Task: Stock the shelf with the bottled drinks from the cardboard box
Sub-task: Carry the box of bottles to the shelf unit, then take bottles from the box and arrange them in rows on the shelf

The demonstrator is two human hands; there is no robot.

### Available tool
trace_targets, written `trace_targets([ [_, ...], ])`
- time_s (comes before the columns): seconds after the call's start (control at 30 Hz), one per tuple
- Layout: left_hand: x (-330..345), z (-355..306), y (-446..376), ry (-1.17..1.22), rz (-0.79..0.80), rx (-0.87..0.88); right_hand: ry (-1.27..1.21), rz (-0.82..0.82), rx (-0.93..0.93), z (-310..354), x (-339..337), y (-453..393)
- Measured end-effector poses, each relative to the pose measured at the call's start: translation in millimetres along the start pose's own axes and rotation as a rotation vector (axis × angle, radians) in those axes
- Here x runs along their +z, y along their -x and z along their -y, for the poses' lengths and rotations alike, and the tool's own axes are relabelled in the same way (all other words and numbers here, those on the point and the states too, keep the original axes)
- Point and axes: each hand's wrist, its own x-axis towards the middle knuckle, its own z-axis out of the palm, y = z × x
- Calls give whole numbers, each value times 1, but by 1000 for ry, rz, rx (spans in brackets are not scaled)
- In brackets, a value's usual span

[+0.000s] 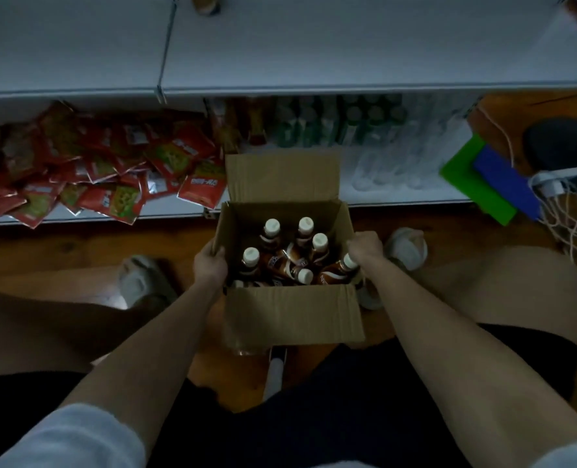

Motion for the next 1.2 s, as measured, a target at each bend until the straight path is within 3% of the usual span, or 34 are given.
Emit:
trace_targets([
  [0.27,33,51,-80,-77,-59,-155,-13,59,93,-35,63,-84],
  [0.5,44,51,-108,-192,-105,-145,-45,63,43,-19,72,-117],
  [0.7,45,18,-102,-382,-9,-63,256,257,96,2,54,-128],
  [0.73,45,9,-103,-389,-36,-18,341,248,67,12,50,-126],
  [0.8,47,-5,-105,-407,-111,151,507,58,-82,32,45,-116],
  [0.87,53,-12,-103,-462,-90,295,498,-133,-329,53,48,-99],
  [0.9,57,-12,-100,-491,-34,323,461,-123,-440,60,54,-90],
  [0.97,65,-5,-97,-606,96,353,445,90,-525,63,74,-80],
  [1.07,71,14,-96,-944,247,316,571,409,-440,44,104,-73],
  [1.2,67,32,-101,-1207,361,222,775,539,-346,7,129,-72],
])
